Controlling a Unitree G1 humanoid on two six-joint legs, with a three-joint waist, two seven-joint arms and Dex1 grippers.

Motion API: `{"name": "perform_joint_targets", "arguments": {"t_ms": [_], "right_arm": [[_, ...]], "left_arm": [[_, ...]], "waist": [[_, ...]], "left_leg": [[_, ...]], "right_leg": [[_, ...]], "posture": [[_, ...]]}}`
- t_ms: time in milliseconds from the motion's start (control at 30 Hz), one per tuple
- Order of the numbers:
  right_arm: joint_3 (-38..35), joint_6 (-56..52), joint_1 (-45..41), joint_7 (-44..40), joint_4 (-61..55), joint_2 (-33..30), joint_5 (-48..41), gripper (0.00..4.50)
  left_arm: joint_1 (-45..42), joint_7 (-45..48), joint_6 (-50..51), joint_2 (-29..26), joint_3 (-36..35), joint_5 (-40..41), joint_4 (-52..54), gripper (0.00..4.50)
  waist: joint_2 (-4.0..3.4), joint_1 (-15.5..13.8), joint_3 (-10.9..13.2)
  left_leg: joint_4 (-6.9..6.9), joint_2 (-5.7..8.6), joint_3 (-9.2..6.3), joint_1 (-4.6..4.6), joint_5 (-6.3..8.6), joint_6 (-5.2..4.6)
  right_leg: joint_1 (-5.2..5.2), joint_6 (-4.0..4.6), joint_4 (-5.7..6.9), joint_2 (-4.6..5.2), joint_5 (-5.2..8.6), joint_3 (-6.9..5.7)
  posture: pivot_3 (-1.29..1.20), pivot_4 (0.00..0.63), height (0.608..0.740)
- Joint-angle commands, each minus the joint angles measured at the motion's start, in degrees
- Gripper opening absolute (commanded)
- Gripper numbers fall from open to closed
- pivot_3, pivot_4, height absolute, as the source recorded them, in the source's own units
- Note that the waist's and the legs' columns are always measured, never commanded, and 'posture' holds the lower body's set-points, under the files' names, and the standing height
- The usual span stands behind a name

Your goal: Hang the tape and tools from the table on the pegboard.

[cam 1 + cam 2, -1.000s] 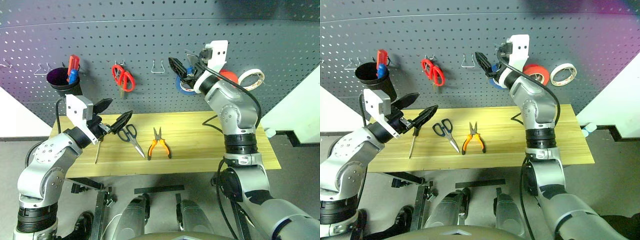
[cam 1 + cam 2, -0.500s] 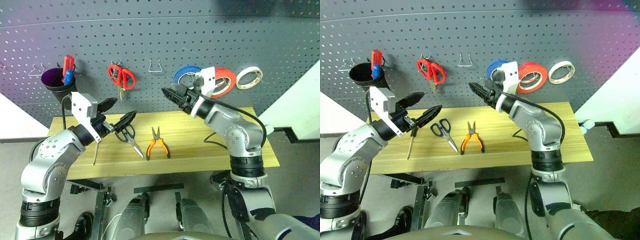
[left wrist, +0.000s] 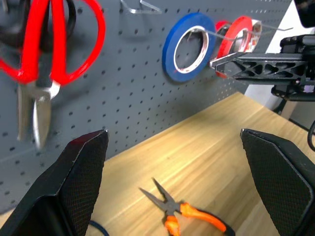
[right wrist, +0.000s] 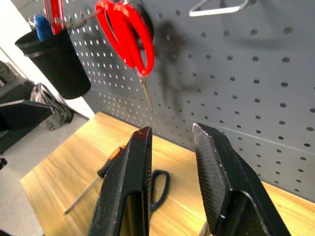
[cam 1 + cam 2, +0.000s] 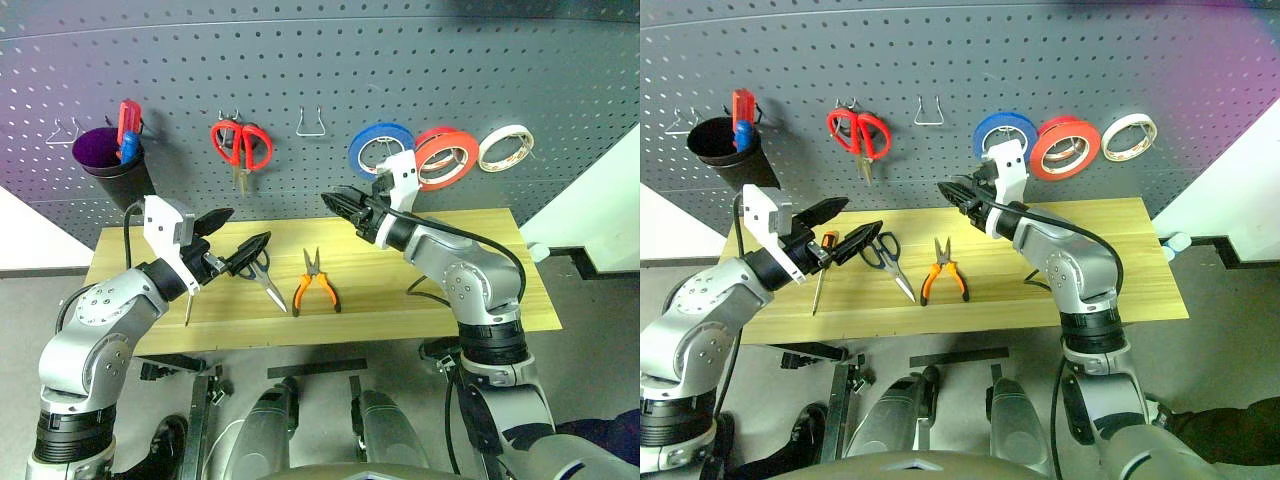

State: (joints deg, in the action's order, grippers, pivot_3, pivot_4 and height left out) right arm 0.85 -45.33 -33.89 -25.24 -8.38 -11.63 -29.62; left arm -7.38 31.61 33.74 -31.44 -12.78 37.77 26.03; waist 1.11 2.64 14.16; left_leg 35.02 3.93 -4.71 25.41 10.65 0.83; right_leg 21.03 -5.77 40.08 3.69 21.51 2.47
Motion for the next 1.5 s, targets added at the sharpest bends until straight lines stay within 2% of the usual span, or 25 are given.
{"name": "perform_joint_targets", "arguments": {"t_ms": [33, 100, 233, 267, 433, 500, 633, 967, 1067, 1233, 1367, 1500], "right_arm": [[3.3, 0.2, 3.3, -3.3, -3.2, -2.0, 0.3, 2.22], [6.9, 2.1, 5.8, -5.3, -2.6, -4.2, 3.1, 2.94], [8.1, 4.2, 6.8, -4.3, -0.3, -3.9, 5.8, 4.32], [8.2, 4.5, 6.9, -4.0, 0.0, -3.6, 6.3, 4.46], [13.3, 8.8, 9.9, -3.6, 4.4, -4.5, 13.4, 4.46], [13.4, 9.4, 10.8, -3.0, 7.3, -2.5, 13.8, 4.46], [17.7, 12.5, 10.0, -1.2, 13.9, -1.2, 20.6, 4.46], [18.1, 12.7, 9.2, 3.7, 21.5, 2.3, 27.5, 4.46], [18.5, 13.9, 9.3, 3.6, 22.3, 1.9, 29.0, 3.90], [19.6, 16.2, 9.7, 3.8, 22.5, 0.5, 32.5, 2.30], [19.3, 16.8, 9.9, 3.6, 22.0, -0.1, 33.8, 2.30], [15.1, 14.5, 10.5, 1.1, 19.9, 2.2, 28.6, 2.30]], "left_arm": [[0.1, 0.0, -0.3, -0.7, -1.6, 0.6, 1.8, 4.50], [0.1, 0.3, -0.3, -0.9, -1.3, 0.5, 1.5, 4.50], [0.1, 0.7, -0.3, -1.5, -1.1, 0.3, 1.1, 4.50], [0.2, 0.7, -0.2, -1.5, -1.2, 0.4, 0.9, 4.50], [1.3, 1.4, -0.4, -1.8, -1.5, 0.2, 0.4, 4.50], [1.1, 1.3, -0.3, -2.0, -1.5, 0.3, 0.5, 4.50], [0.7, 1.5, -0.1, -2.4, -1.3, 0.4, 0.7, 4.50], [2.6, 1.2, 1.2, -4.1, -2.9, 1.7, 3.0, 4.50], [2.5, 0.9, 1.8, -4.3, -3.2, 2.0, 3.5, 4.50], [2.4, 0.9, 2.2, -4.5, -3.5, 2.3, 3.6, 4.50], [2.4, 0.9, 2.4, -4.6, -3.5, 2.5, 3.7, 4.50], [2.5, 0.9, 2.4, -4.8, -3.5, 2.6, 3.5, 4.50]], "waist": [[0.00, 0.0, 0.2], [0.00, -0.1, 0.2], [0.04, 0.3, 0.6], [0.05, 0.3, 0.6], [0.19, 0.2, 0.7], [0.22, 0.2, 0.8], [0.16, 0.2, 0.8], [0.16, -0.1, 0.9], [0.15, -0.1, 0.9], [0.14, 0.0, 0.9], [0.15, 0.0, 0.9], [0.16, -0.1, 1.0]], "left_leg": [[0.00, 0.00, -0.01, 0.02, 0.00, 0.00], [-0.01, 0.00, -0.01, 0.04, 0.01, -0.02], [0.01, 0.00, 0.01, 0.06, 0.02, -0.03], [0.02, 0.00, 0.01, 0.06, 0.02, -0.03], [-0.04, -0.01, 0.00, 0.05, 0.03, -0.03], [-0.05, -0.01, 0.01, 0.06, 0.04, -0.04], [-0.02, -0.01, 0.02, 0.06, 0.04, -0.04], [-0.06, -0.01, 0.01, 0.05, 0.05, -0.02], [-0.05, 0.00, 0.00, 0.05, 0.05, -0.02], [-0.06, 0.00, 0.01, 0.05, 0.05, -0.02], [-0.07, 0.00, 0.00, 0.05, 0.05, -0.02], [-0.08, 0.00, 0.00, 0.05, 0.05, -0.02]], "right_leg": [[0.02, 0.00, 0.00, 0.00, 0.00, 0.00], [0.02, 0.00, -0.05, 0.00, 0.00, -0.01], [0.03, 0.01, -0.10, 0.03, -0.01, 0.00], [0.03, 0.02, -0.09, 0.03, -0.02, 0.00], [0.03, 0.03, -0.13, 0.02, -0.02, -0.01], [0.05, 0.03, -0.15, 0.02, -0.02, -0.01], [0.04, 0.03, -0.15, 0.02, -0.02, -0.01], [0.27, 0.03, -0.15, 0.02, -0.02, -0.01], [0.25, 0.03, -0.15, 0.03, -0.02, -0.02], [0.25, 0.03, -0.16, 0.03, -0.02, -0.02], [0.25, 0.03, -0.16, 0.03, -0.02, -0.02], [0.20, 0.03, -0.16, 0.03, -0.02, -0.01]], "posture": [[-0.02, 0.278, 0.740], [-0.03, 0.279, 0.740], [-0.03, 0.282, 0.740], [-0.03, 0.282, 0.740], [-0.03, 0.281, 0.740], [-0.03, 0.279, 0.740], [-0.03, 0.275, 0.740], [0.00, 0.276, 0.740], [0.00, 0.277, 0.740], [0.00, 0.279, 0.740], [0.00, 0.281, 0.740], [0.00, 0.283, 0.740]]}}
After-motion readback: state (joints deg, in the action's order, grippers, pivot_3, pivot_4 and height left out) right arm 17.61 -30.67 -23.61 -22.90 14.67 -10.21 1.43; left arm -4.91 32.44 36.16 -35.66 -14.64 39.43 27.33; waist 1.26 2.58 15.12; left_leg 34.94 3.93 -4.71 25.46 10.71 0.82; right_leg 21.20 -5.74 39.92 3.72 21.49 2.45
